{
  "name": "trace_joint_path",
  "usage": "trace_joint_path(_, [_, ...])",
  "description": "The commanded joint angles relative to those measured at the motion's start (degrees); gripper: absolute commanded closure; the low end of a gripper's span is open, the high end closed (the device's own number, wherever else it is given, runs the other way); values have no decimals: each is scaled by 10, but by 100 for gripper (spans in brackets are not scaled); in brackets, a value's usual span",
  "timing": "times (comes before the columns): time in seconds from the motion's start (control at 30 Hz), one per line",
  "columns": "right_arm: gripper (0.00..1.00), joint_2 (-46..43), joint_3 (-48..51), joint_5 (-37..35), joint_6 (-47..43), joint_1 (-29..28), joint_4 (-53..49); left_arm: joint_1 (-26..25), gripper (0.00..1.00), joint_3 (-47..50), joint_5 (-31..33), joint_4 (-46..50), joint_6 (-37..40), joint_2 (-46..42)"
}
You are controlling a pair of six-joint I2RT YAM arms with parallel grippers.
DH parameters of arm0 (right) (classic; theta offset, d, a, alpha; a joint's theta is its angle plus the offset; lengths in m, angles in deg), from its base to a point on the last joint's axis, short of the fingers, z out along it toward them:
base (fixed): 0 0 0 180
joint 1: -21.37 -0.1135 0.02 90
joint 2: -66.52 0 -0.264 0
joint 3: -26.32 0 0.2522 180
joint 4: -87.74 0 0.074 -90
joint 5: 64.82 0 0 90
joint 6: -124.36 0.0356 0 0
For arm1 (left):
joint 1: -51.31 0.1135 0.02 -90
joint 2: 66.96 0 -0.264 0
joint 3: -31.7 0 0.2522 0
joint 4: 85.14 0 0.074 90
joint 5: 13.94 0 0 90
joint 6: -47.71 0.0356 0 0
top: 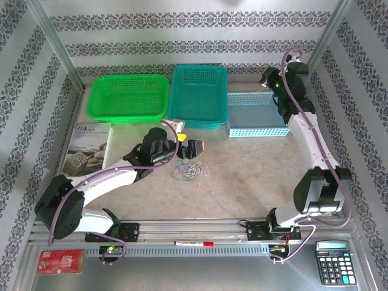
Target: Untangle the cables
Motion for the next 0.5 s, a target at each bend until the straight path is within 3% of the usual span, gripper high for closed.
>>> trace_joint_path(0.0, [100,38,6,-18,-14,8,20,9,0,-19,45,54,2,-18])
trace_joint_path(0.07, [96,67,4,-22,-22,12,21,14,0,-22,59,61,5,-24])
trace_joint_path(0.13, [74,93,1,-20,-31,17,20,18,0,-22,75,56,5,-27])
trace_joint_path(0.23, [53,113,-2,-11,-36,20,18,20,0,-9,103,32,19,-34])
trace_joint_path(0.33, [48,107,-1,-3,-33,20,20,22,0,15,128,-10,15,-42])
trace_joint_path(0.47, [47,80,16,15,-19,14,27,35,0,9,130,3,-6,-34])
